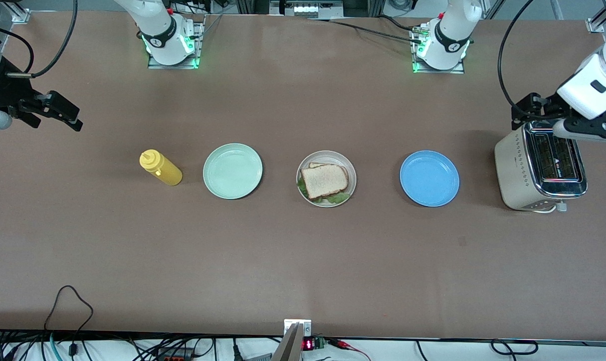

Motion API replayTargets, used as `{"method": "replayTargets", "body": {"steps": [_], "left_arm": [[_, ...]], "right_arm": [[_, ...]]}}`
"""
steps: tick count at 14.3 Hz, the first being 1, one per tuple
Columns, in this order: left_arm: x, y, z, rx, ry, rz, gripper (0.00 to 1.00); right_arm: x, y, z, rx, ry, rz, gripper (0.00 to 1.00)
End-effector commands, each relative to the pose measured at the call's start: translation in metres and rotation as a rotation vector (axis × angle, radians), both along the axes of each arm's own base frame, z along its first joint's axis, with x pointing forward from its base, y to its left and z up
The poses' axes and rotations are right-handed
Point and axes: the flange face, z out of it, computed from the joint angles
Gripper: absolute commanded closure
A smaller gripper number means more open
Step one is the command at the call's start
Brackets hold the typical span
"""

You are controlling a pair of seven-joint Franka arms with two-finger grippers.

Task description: Make sandwich in beige plate with both arms

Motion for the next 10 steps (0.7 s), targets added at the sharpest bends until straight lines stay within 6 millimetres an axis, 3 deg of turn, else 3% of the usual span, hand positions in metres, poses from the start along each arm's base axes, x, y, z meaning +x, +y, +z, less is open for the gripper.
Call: {"method": "replayTargets", "body": {"steps": [1,10], "left_arm": [[-0.012,0.001,-0.002,-0.013,0.007,0.011,0.0],[-0.016,-0.015,0.002,-0.037,0.04,0.058,0.0]], "right_arm": [[-0.004,0.001,0.006,-0.006,-0.012,-0.003,0.0],[-0.004,0.0,0.005,-0.008,-0.009,-0.005,0.0]]}}
